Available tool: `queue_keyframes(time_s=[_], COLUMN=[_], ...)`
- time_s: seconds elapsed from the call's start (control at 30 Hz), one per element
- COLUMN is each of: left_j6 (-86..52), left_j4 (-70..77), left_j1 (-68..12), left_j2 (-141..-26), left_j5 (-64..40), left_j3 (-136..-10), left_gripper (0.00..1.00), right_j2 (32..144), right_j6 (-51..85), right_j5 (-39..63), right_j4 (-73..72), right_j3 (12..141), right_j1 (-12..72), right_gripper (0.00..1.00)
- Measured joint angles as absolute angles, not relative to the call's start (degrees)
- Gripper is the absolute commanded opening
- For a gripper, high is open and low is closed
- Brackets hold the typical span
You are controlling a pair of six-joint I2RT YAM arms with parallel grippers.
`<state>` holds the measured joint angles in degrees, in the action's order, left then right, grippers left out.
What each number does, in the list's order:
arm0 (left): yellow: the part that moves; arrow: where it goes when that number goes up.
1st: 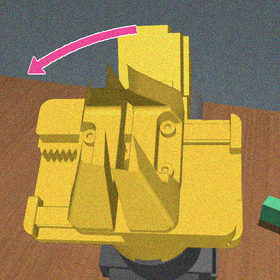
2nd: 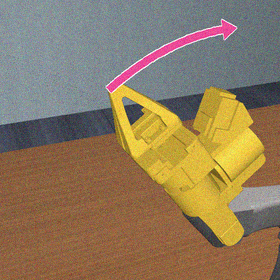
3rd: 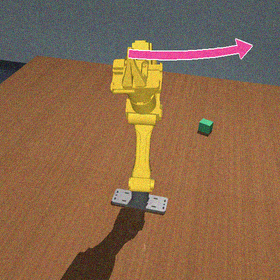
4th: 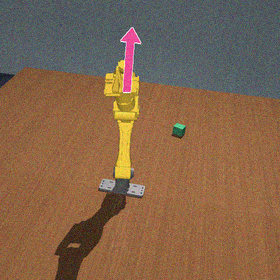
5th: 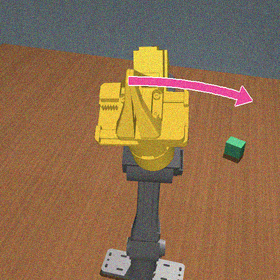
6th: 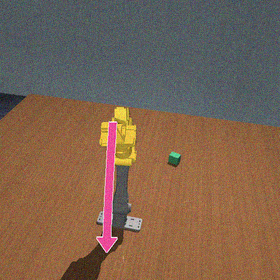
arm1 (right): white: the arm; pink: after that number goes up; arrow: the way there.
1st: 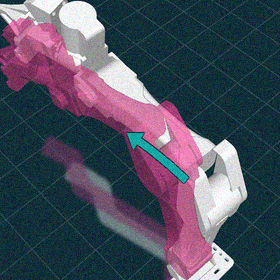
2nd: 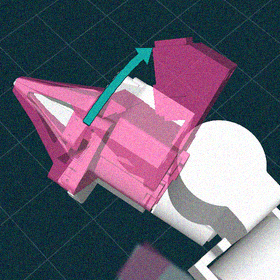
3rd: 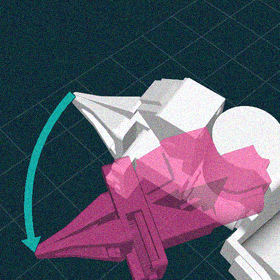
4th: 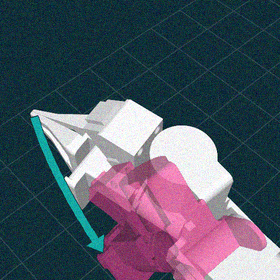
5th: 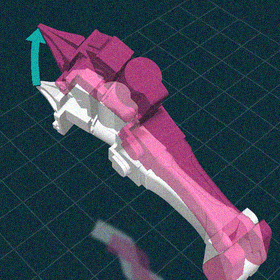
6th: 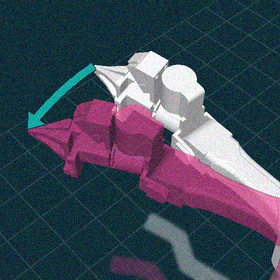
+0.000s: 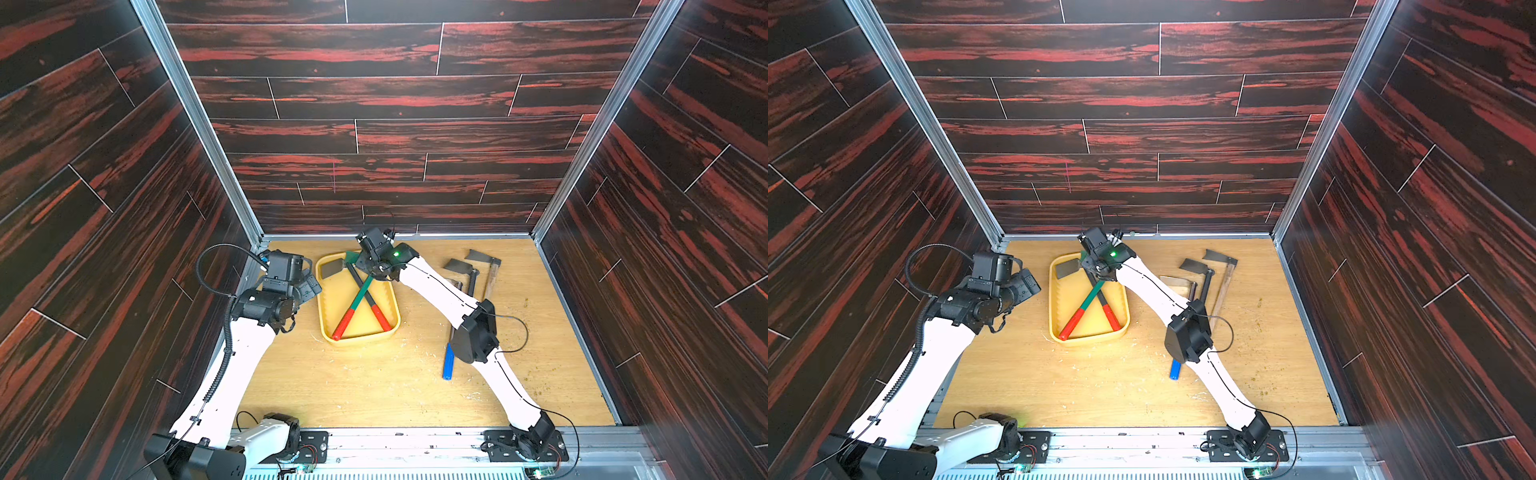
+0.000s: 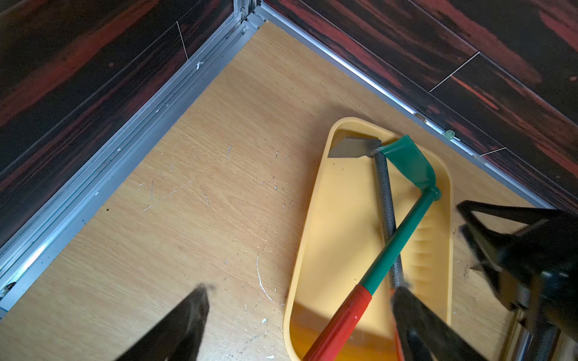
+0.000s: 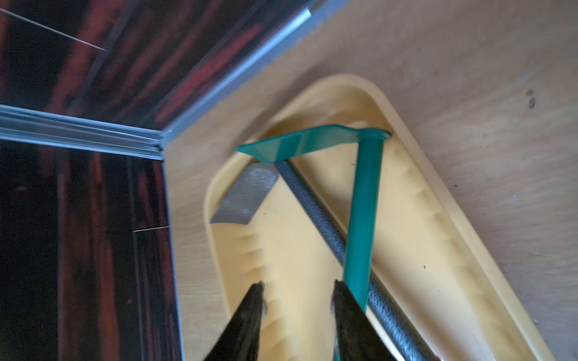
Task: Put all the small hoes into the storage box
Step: Place the hoe in the storage box.
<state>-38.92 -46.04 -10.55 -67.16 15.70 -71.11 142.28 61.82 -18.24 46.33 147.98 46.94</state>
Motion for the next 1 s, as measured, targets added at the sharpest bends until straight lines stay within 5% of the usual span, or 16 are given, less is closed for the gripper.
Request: queue_keyframes(time_s=[0.43,1.0], left_j6=[-38.3,-37.5], left_j4=[-46.0,-45.7], left_j1=[-16.6,-29.1], left_j2=[-71.7,-85.4], left_j5=[17.2,19.5], left_j3=[-75.4,-85.7], left_gripper=[0.92,0.89], right_j2=[124.4,94.1], right_j6=[50.2,40.1], right_j5=[-21.0,-19.0], right_j4=[45.6,43.7], right_j3=[129.3,94.5], right_j1=[45.4,30.1], right_gripper=[0.38,0.39])
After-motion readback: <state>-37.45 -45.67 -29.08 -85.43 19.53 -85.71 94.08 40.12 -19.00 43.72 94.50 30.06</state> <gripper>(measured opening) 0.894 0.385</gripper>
